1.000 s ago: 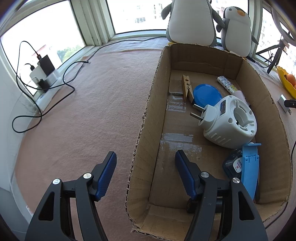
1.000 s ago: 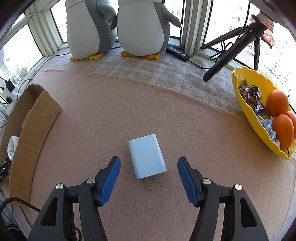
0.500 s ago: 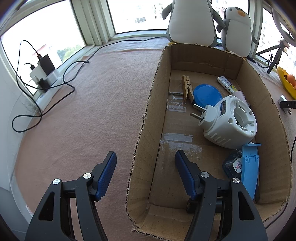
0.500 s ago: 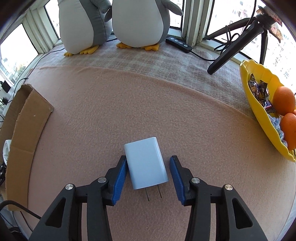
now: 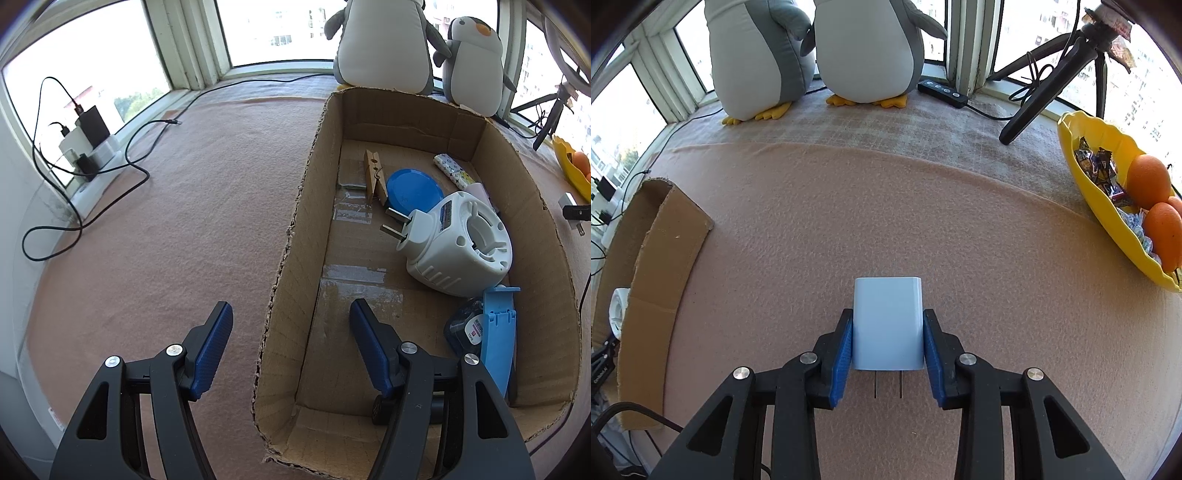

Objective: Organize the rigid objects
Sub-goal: 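Carry the charger into the box and open the right gripper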

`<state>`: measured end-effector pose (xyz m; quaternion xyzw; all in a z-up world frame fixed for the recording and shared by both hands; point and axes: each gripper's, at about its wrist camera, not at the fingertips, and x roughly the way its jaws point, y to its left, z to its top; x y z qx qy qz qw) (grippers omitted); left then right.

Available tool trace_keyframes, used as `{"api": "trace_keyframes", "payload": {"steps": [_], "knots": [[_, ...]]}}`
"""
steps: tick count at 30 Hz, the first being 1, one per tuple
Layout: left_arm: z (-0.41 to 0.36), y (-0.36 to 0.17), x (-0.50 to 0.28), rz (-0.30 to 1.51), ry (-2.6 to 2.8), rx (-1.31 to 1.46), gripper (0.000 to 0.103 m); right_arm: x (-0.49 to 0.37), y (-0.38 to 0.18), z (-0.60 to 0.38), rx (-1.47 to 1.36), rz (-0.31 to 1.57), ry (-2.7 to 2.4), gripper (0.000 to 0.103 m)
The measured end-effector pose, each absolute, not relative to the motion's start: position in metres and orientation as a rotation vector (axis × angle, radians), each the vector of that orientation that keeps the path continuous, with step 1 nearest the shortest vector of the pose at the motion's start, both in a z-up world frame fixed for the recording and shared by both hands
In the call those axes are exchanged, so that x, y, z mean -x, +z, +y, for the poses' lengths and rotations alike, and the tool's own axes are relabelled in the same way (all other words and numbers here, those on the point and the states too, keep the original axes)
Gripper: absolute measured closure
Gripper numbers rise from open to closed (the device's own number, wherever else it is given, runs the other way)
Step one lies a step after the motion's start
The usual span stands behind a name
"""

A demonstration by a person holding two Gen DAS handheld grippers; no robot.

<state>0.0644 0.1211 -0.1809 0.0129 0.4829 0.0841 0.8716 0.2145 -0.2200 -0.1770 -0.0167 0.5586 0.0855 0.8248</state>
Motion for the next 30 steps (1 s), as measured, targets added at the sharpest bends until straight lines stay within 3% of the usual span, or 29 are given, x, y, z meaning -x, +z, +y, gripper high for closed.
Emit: {"api": "trace_keyframes", "payload": {"steps": [15,30], "knots": [[0.126,-0.182,-0.064,1.004,0.159,-0.005,0.037,-0.183,-0.101,-0.127,0.088,1.019,0.335,0.071],[0.127,-0.183,-0.064,0.999,0.149,0.004,0.037,-0.190,-0.104,-0.033,0.107,1.009,0.437,0.071]]}}
